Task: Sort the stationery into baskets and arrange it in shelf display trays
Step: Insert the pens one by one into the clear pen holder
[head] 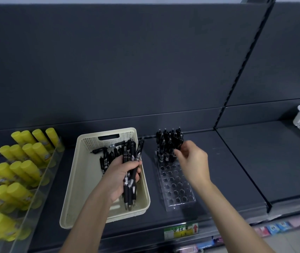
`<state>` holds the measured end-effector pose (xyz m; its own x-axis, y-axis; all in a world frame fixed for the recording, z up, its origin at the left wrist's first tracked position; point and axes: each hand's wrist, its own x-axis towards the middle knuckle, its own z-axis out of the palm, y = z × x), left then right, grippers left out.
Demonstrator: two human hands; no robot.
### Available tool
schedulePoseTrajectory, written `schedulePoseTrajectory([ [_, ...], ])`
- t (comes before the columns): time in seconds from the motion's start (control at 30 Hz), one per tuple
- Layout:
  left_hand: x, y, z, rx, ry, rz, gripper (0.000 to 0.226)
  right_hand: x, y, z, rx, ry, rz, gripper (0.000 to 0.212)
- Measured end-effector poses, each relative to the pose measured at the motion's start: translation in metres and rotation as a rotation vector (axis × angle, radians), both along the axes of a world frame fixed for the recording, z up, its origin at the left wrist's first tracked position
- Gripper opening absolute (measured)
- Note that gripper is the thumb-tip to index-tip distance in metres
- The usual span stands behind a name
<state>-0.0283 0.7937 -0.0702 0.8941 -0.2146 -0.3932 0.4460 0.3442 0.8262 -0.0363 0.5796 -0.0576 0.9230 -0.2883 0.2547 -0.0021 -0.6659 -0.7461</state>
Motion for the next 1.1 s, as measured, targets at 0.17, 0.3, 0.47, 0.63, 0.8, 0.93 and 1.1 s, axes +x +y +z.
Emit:
schedulePoseTrajectory([
  [0.17,-0.001,0.001,0.000,0.043,-0.059,-0.011,0.021,0.002,-0.001,-0.010,-0.015,0.049,0.025,0.012],
  [0.3,-0.003,0.000,0.002,0.097,-0.090,-0.043,0.022,0.004,-0.002,-0.014,-0.026,0.056,0.031,0.008],
  [0.47,-0.003,0.000,0.004,0.122,-0.125,-0.075,0.023,-0.001,-0.004,-0.016,0.009,0.053,0.026,0.012],
  [0.63,-0.004,-0.001,0.009,0.120,-0.173,-0.105,0.026,-0.015,0.005,-0.008,0.163,0.030,-0.042,0.011],
  [0.8,-0.007,-0.002,0.010,0.172,-0.207,-0.162,0.022,-0.017,0.036,0.014,0.397,0.105,0.179,0.006],
  [0.93,-0.011,-0.004,0.012,0.170,-0.227,-0.215,0.021,-0.015,0.047,0.023,0.703,0.190,0.260,0.018],
  [1.1,-0.010,-0.005,0.009,0.109,-0.166,-0.139,0.024,-0.015,0.042,0.029,0.870,0.175,0.196,0.018],
])
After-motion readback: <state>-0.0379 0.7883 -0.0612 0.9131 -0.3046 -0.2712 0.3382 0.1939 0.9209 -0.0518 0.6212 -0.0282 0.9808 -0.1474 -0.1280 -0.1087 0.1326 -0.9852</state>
